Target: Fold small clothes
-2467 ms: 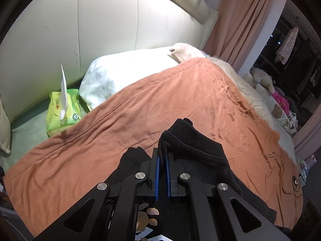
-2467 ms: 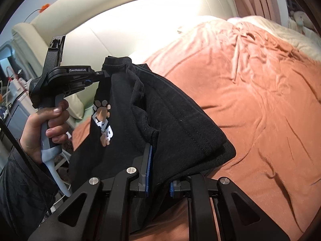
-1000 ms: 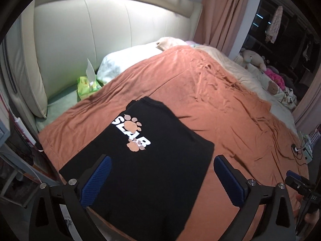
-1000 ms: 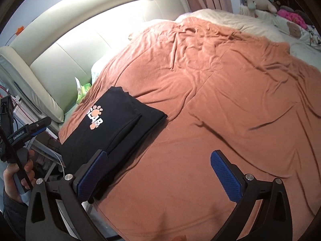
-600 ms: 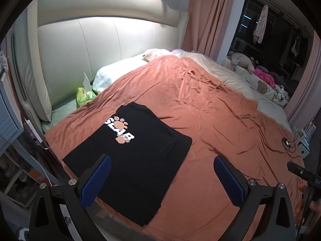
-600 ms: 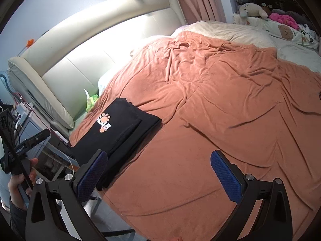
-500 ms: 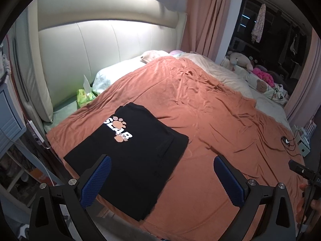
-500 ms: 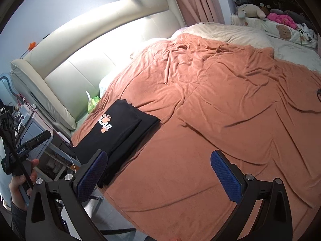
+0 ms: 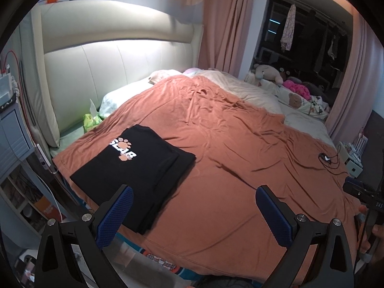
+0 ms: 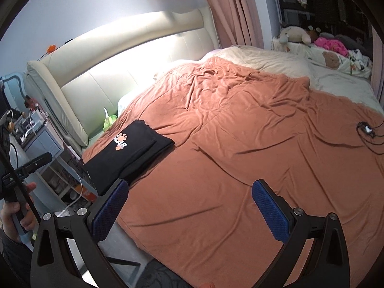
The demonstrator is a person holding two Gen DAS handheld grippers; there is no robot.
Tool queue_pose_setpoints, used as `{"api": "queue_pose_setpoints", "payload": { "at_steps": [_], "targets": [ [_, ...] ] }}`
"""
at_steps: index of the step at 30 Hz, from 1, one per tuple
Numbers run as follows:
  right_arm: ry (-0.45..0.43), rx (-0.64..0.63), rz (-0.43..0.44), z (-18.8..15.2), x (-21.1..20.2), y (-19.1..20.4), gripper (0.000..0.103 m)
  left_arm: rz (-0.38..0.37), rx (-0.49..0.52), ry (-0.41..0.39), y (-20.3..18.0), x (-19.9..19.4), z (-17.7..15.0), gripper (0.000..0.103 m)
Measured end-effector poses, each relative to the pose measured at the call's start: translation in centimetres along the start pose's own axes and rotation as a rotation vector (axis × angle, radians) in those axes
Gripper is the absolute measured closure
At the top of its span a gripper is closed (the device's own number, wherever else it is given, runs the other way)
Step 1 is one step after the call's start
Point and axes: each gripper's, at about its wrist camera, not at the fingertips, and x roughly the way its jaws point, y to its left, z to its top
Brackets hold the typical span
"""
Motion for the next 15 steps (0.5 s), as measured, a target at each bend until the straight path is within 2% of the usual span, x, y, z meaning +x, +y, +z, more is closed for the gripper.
{"api": "queue_pose_setpoints", "payload": {
  "at_steps": [9,15],
  "targets": [
    [-0.018,-0.119,-0.054,-3.7,-5.0,1.5,0.000,-0.045,0.038,-0.032,-3.2,-3.2,-2.4,0.001],
    [-0.033,-0.137,-0.075,-5.7,-7.5,1.8,0.000,-0.069,0.047,-0.042,-4.6,-4.8,-5.4,0.001]
  ]
}}
